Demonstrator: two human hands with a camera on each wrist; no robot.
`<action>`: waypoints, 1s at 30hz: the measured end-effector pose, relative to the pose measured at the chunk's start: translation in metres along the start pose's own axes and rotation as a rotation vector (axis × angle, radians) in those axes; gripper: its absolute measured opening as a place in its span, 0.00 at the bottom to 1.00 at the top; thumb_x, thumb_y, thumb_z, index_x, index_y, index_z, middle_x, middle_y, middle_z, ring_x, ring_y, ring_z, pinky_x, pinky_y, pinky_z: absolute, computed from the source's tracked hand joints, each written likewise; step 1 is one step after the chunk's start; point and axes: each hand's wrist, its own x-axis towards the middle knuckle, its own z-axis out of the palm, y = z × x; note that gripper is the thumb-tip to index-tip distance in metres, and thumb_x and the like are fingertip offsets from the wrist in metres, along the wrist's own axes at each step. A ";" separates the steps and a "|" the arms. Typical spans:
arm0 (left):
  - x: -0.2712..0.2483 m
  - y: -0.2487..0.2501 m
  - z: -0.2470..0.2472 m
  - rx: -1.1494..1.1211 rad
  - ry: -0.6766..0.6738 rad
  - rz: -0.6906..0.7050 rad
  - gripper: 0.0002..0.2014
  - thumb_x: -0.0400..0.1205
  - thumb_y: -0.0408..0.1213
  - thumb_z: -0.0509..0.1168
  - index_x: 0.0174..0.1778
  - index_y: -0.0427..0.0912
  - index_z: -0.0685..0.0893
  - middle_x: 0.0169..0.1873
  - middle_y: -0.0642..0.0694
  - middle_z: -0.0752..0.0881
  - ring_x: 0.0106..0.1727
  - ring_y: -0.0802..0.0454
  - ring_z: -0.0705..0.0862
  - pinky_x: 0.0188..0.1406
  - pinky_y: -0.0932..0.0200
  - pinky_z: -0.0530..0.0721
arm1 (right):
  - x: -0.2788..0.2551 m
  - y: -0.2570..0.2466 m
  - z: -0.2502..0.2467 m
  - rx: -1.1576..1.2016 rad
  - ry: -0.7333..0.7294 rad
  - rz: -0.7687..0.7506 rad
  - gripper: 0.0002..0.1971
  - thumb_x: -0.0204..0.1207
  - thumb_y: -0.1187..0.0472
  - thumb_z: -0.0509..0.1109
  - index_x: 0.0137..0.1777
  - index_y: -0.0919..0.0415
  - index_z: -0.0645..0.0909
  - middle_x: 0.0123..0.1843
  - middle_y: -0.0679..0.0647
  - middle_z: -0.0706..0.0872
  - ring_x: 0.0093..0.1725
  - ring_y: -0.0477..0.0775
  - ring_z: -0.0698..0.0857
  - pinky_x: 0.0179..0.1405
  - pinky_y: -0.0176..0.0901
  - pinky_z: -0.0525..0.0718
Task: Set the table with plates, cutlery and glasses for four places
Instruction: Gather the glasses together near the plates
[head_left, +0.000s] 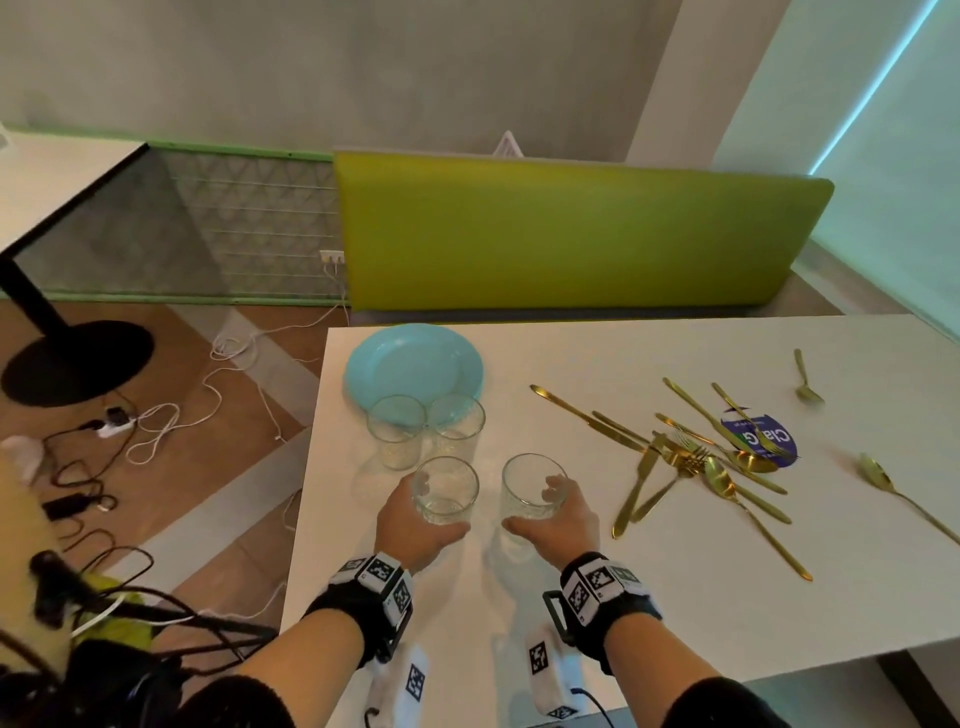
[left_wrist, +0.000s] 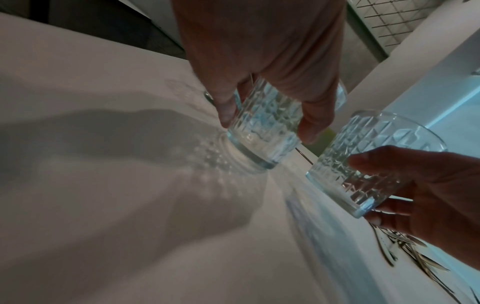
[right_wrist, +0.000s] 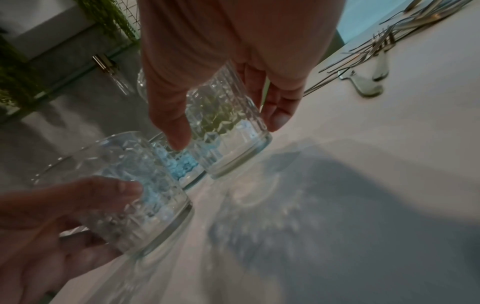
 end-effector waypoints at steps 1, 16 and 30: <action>0.001 -0.002 -0.001 -0.004 0.004 -0.004 0.43 0.64 0.37 0.81 0.74 0.41 0.70 0.71 0.43 0.78 0.71 0.45 0.77 0.65 0.60 0.73 | 0.000 -0.001 0.004 -0.002 -0.007 -0.003 0.40 0.57 0.56 0.85 0.69 0.56 0.72 0.65 0.53 0.82 0.65 0.55 0.80 0.65 0.43 0.78; 0.015 -0.010 -0.006 -0.078 0.048 -0.077 0.43 0.64 0.36 0.81 0.72 0.40 0.66 0.65 0.41 0.78 0.64 0.44 0.79 0.55 0.61 0.75 | 0.011 -0.010 0.033 -0.061 -0.073 -0.049 0.42 0.57 0.55 0.85 0.72 0.56 0.69 0.69 0.52 0.81 0.68 0.54 0.79 0.64 0.39 0.76; 0.028 -0.022 -0.009 -0.147 0.072 -0.081 0.42 0.63 0.36 0.81 0.71 0.41 0.68 0.69 0.40 0.78 0.70 0.44 0.78 0.67 0.53 0.79 | 0.026 -0.018 0.040 -0.076 -0.113 -0.067 0.42 0.58 0.56 0.84 0.72 0.53 0.68 0.68 0.52 0.81 0.67 0.54 0.80 0.61 0.37 0.76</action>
